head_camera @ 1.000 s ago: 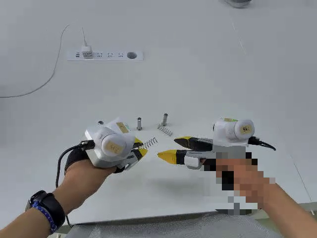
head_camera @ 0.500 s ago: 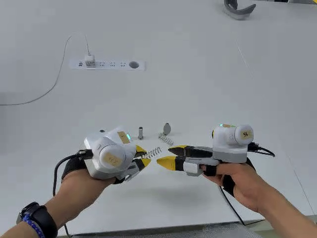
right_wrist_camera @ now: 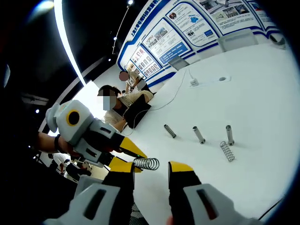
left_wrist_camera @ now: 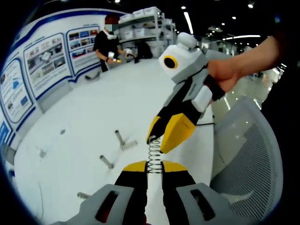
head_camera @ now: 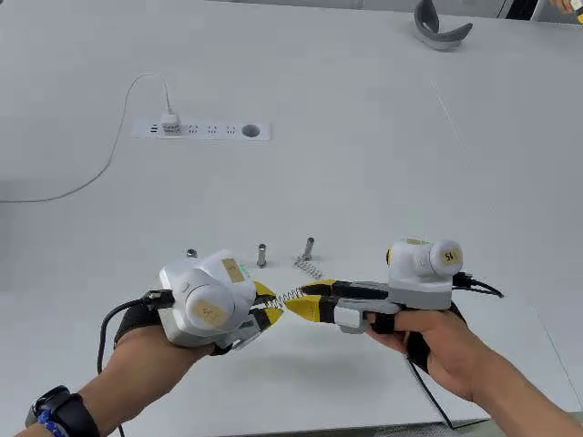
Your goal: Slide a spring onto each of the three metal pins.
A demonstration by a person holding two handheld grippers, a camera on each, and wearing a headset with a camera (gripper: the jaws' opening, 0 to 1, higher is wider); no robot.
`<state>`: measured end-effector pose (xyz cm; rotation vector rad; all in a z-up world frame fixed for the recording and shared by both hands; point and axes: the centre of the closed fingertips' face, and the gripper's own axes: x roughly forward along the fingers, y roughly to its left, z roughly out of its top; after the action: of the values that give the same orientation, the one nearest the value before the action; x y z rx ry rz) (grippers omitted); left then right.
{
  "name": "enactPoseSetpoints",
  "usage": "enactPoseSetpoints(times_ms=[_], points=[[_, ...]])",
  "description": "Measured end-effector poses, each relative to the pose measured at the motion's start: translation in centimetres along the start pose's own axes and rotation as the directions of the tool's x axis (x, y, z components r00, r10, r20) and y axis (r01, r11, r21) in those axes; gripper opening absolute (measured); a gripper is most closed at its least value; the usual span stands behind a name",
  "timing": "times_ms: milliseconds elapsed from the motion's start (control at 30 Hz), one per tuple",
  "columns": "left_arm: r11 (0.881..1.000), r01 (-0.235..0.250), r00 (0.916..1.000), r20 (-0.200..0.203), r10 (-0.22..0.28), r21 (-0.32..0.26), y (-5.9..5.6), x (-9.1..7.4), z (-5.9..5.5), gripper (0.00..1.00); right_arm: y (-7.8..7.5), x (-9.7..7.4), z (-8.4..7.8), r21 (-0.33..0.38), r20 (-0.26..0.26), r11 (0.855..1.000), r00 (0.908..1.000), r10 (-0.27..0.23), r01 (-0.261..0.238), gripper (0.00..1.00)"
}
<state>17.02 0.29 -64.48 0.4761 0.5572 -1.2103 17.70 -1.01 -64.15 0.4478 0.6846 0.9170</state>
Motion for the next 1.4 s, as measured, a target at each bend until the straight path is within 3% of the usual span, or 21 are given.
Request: enactPoseSetpoints(times_ms=[433, 800, 1067, 1233, 1333, 1400], points=[[0.999, 0.025, 0.9997, 0.001, -0.025, 0.035, -0.5, -0.1, 0.3, 0.1, 1.0, -0.2, 0.2, 0.019, -0.015, 0.999, 0.9988, 0.046, -0.046, 0.16], [0.998, 0.045, 0.9989, -0.015, -0.044, 0.041, -1.0, 0.2, 0.2, 0.09, 2.0, -0.2, 0.2, 0.026, -0.034, 0.996, 0.9959, 0.084, -0.083, 0.12], [0.998, 0.051, 0.9987, -0.005, -0.051, 0.033, -0.9, 0.1, 0.3, 0.09, 2.2, -0.2, 0.5, -0.03, -0.082, 0.996, 0.9937, 0.077, -0.079, 0.12], [0.997, 0.078, 0.9968, 0.019, -0.078, 0.008, -1.2, 0.2, 0.6, 0.09, 2.4, -0.2, 0.2, -0.102, -0.156, 0.99, 0.9847, 0.077, -0.094, 0.12], [0.996, 0.09, 0.9947, 0.05, -0.09, -0.005, -1.2, 0.1, 1.1, 0.09, 2.8, -0.4, 0.6, -0.152, -0.191, 0.982, 0.978, 0.085, -0.115, 0.12], [0.995, 0.095, 0.9934, 0.066, -0.093, -0.012, -1.2, 0.1, 1.4, 0.09, 2.6, -0.6, 0.6, -0.226, -0.224, 0.966, 0.9718, 0.074, -0.125, 0.12]])
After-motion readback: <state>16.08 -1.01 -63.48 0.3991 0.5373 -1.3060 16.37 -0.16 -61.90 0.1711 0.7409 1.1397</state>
